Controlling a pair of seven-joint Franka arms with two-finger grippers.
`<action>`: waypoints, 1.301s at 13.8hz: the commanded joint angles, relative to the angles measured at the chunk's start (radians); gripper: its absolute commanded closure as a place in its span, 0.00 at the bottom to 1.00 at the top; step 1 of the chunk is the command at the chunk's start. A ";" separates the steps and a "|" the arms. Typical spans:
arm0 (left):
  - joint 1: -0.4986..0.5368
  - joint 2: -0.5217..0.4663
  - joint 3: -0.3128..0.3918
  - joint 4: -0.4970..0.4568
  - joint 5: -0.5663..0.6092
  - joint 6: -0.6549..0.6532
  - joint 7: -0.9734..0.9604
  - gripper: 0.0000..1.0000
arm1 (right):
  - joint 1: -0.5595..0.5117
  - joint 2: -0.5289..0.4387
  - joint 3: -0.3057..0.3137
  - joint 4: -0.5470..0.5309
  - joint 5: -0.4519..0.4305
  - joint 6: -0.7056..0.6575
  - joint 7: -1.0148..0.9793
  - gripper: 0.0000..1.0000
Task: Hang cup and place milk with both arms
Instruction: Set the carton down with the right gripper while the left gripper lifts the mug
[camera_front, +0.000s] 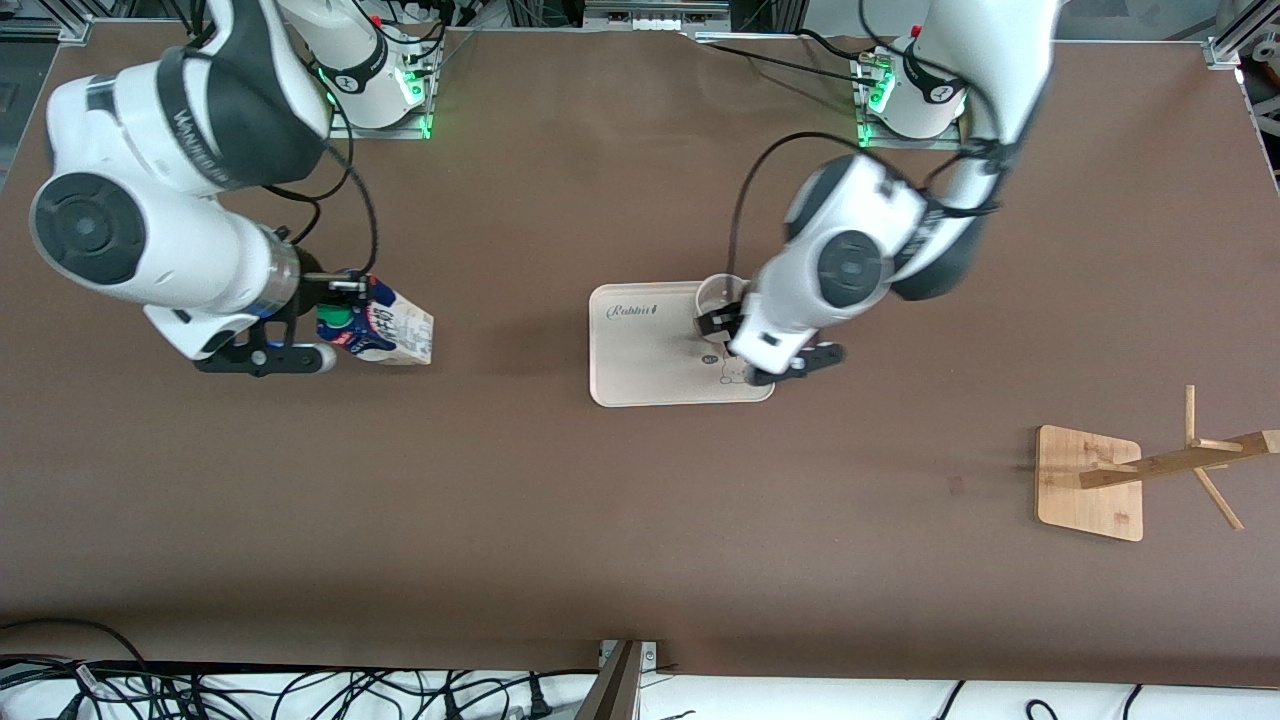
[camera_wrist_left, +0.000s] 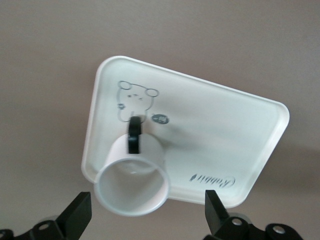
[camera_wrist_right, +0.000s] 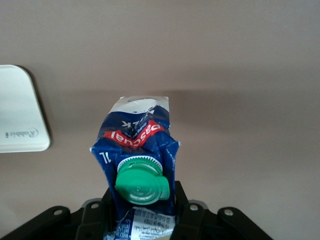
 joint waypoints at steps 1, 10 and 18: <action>-0.075 0.067 0.011 0.023 0.138 0.040 -0.165 0.00 | -0.054 -0.071 0.007 -0.098 -0.018 -0.001 -0.089 0.54; -0.174 0.153 0.008 0.020 0.398 0.045 -0.410 0.79 | -0.068 -0.142 0.011 -0.395 -0.111 0.167 -0.134 0.53; -0.156 0.091 0.021 0.058 0.407 0.014 -0.413 1.00 | -0.068 -0.156 0.016 -0.570 -0.112 0.414 -0.134 0.52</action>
